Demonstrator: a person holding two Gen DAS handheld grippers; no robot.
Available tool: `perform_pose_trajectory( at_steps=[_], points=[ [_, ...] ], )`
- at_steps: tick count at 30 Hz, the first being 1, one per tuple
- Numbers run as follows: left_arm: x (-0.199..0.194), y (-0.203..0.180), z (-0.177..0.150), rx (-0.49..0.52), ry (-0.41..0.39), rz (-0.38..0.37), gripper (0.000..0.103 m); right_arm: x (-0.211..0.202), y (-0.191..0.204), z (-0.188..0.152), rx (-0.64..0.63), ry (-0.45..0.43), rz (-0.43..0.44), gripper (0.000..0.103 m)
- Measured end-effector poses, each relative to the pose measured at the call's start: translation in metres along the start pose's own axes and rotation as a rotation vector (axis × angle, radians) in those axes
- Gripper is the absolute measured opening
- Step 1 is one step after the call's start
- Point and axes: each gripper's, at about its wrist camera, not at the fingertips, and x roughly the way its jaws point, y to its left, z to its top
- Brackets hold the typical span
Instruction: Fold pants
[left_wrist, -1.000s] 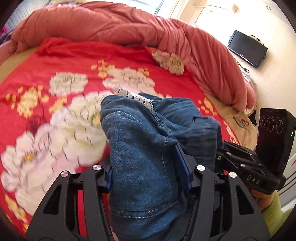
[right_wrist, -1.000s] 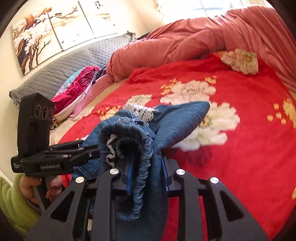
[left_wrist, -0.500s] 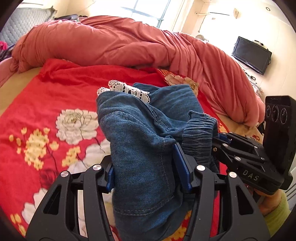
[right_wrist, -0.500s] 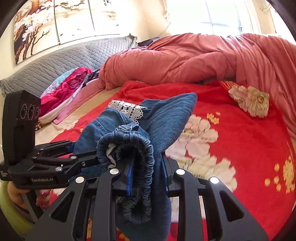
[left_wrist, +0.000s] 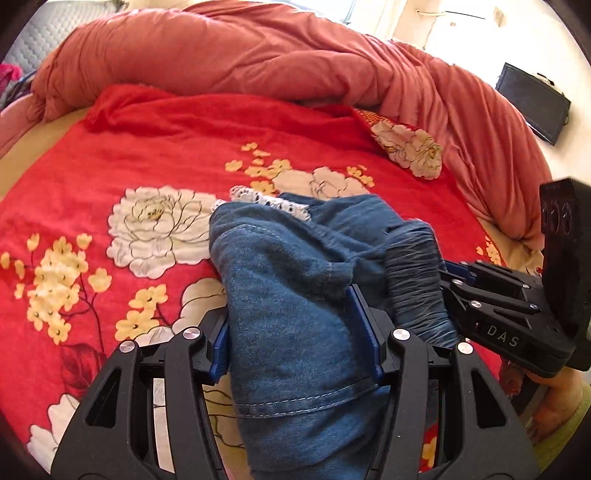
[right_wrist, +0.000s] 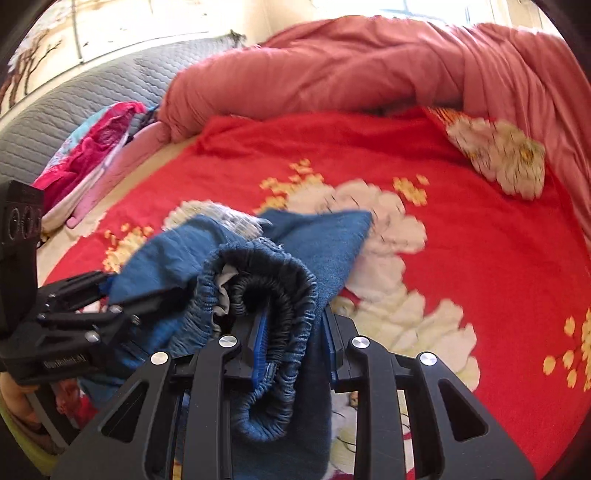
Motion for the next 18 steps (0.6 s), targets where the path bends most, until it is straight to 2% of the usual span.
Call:
perform_pose_trajectory(
  at_steps=[3, 4, 5, 6, 7, 10, 18],
  points=[
    [0.001, 0.003, -0.002, -0.007, 0.003, 0.016, 0.058, 0.005, -0.009, -0.005, 0.037, 0.03, -0.009, 0.031],
    [0.001, 0.004, -0.002, -0.009, 0.007, 0.02, 0.06, 0.006, -0.01, -0.006, 0.039, 0.034, -0.017, 0.035],
    [0.002, 0.004, -0.003, -0.013, 0.013, 0.023, 0.066, 0.007, -0.011, -0.007, 0.042, 0.039, -0.031, 0.038],
    [0.002, 0.005, -0.003, -0.015, 0.015, 0.026, 0.072, 0.007, -0.012, -0.008, 0.046, 0.041, -0.046, 0.046],
    [0.002, 0.006, -0.004, -0.017, 0.017, 0.034, 0.074, 0.006, -0.013, -0.009, 0.049, 0.042, -0.055, 0.052],
    [0.002, 0.009, -0.005, -0.019, 0.026, 0.038, 0.079, 0.005, -0.019, -0.01, 0.061, 0.048, -0.072, 0.06],
    [-0.008, 0.013, -0.007, -0.006, 0.017, 0.049, 0.087, -0.002, -0.022, -0.015, 0.055, 0.037, -0.119, 0.064]
  ],
)
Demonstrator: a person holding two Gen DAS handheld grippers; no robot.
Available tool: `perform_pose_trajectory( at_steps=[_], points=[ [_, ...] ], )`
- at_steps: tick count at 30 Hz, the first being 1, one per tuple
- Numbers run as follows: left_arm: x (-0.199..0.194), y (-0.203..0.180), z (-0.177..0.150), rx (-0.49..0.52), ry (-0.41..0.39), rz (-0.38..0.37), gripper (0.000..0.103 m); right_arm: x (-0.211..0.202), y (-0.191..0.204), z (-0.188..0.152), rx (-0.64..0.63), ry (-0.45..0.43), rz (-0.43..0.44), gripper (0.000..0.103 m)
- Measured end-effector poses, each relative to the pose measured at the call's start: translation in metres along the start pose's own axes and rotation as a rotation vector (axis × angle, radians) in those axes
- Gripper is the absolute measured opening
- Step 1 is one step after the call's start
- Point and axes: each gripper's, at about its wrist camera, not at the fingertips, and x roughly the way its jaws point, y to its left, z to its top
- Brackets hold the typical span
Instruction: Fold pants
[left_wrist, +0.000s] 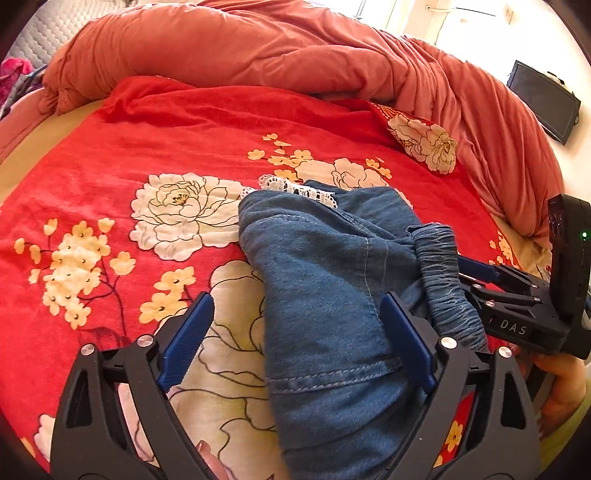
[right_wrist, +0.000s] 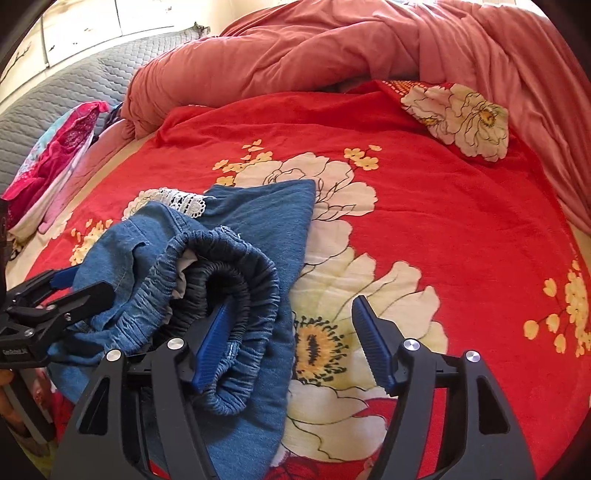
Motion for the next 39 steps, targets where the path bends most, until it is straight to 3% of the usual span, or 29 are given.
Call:
perform_pose_trajectory(
  at_steps=[11, 13, 18, 19, 29, 39],
  points=[
    [-0.033, -0.001, -0.001, 0.058, -0.08, 0.076, 0.09, -0.027, -0.011, -0.01, 0.059, -0.059, -0.041, 0.076],
    [-0.042, -0.002, -0.002, 0.062, -0.102, 0.087, 0.092, -0.036, -0.01, -0.013, 0.065, -0.079, -0.042, 0.085],
    [-0.064, -0.006, -0.004, 0.067, -0.155, 0.106, 0.094, -0.059, -0.004, -0.017, 0.067, -0.156, -0.023, 0.089],
    [-0.07, -0.007, -0.005, 0.067, -0.17, 0.108, 0.094, -0.064, -0.002, -0.017, 0.063, -0.177, -0.02, 0.095],
    [-0.112, -0.013, -0.029, 0.066, -0.264, 0.154, 0.094, -0.125, 0.025, -0.047, 0.017, -0.379, -0.023, 0.098],
    [-0.135, -0.017, -0.067, 0.036, -0.269, 0.144, 0.094, -0.155, 0.038, -0.082, 0.031, -0.456, -0.09, 0.098]
  ],
)
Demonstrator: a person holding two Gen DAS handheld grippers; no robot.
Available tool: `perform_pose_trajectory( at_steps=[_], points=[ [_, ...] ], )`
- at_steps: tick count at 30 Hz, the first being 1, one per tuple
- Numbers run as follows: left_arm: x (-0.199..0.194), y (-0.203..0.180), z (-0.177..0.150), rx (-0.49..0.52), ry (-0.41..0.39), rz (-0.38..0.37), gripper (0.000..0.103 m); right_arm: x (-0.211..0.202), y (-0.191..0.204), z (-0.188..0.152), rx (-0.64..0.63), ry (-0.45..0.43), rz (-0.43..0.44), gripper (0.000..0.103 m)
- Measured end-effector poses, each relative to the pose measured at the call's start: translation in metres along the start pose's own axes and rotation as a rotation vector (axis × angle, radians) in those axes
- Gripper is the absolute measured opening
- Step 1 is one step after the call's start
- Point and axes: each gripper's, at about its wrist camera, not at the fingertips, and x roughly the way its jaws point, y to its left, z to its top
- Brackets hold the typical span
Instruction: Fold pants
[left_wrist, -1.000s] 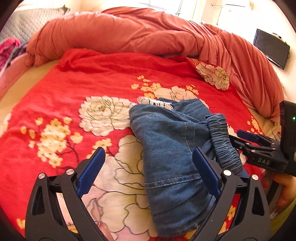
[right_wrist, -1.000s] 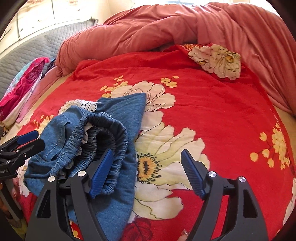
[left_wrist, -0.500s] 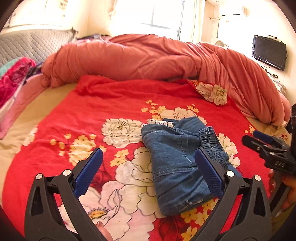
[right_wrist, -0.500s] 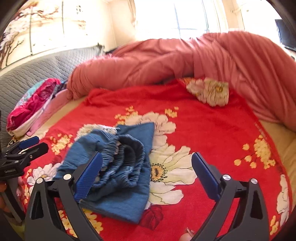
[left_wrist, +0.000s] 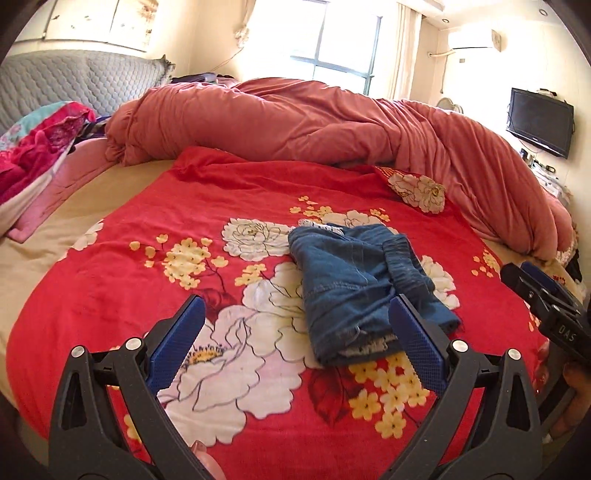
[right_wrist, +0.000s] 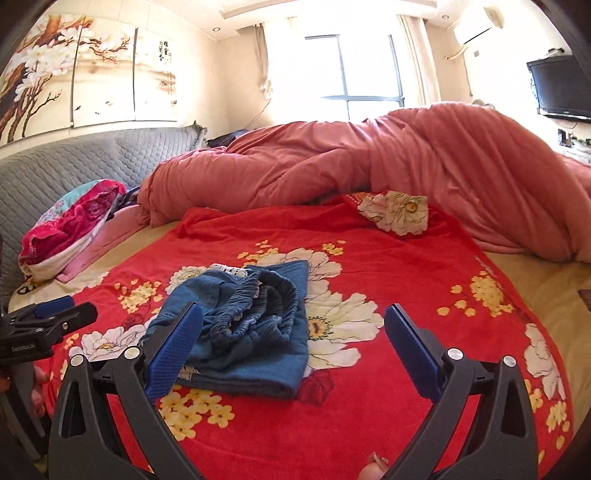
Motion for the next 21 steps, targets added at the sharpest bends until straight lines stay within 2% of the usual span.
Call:
perform_pose_trajectory(
  at_steps=[4, 16, 21],
  points=[
    [-0.006, -0.004, -0.013, -0.007, 0.027, -0.013, 0.094, -0.009, 0.001, -0.011, -0.003, 0.011, -0.015, 0.098],
    [-0.009, -0.013, -0.06, -0.01, 0.18, -0.045, 0.094, -0.027, 0.013, -0.054, -0.002, 0.144, 0.019, 0.098],
    [-0.008, -0.014, -0.067, -0.023, 0.215, -0.049, 0.094, -0.024, 0.017, -0.07, -0.032, 0.22, -0.027, 0.098]
  ],
)
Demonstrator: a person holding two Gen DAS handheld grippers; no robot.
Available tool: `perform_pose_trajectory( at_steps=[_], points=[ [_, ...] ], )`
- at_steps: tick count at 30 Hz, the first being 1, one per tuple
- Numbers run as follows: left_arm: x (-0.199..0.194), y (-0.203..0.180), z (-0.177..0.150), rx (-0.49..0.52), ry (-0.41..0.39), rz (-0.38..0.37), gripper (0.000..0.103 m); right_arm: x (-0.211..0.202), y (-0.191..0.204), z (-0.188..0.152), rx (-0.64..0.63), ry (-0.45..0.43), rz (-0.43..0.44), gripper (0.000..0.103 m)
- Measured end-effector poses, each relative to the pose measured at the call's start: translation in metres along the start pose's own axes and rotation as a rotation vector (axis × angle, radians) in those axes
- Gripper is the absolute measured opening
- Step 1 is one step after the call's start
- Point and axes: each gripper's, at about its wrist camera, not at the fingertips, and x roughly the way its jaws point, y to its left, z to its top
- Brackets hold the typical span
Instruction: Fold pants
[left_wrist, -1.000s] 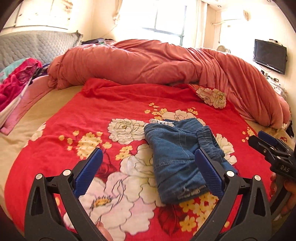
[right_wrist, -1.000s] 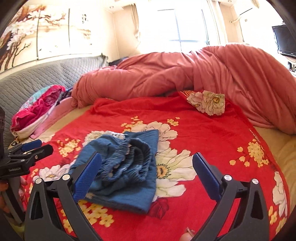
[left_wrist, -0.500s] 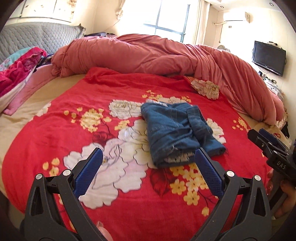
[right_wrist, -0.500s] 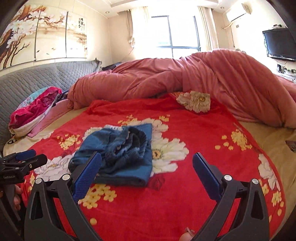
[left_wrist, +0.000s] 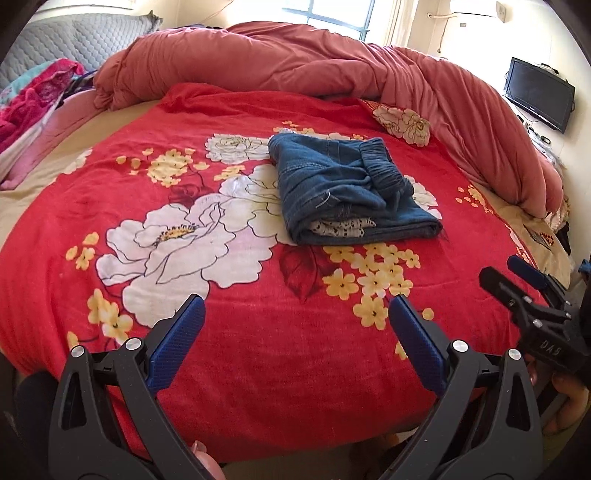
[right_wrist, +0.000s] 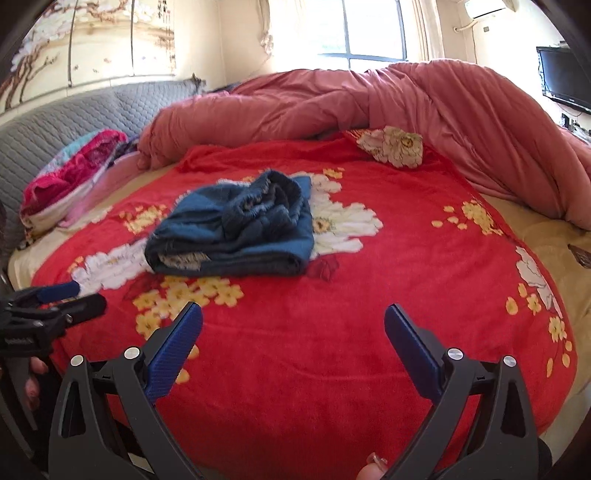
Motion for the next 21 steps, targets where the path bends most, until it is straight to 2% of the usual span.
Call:
perform_pose_trajectory(
  at_steps=[4, 21],
  points=[
    [0.0015, -0.0018, -0.0013, -0.002, 0.014, 0.002, 0.094, 0.0077, -0.003, -0.0065, 0.009, 0.041, 0.0, 0.098],
    [0.0048, -0.0056, -0.0008, 0.001, 0.016, 0.015, 0.094, 0.0066, -0.0079, -0.0067, 0.02, 0.017, 0.034, 0.098]
  ],
)
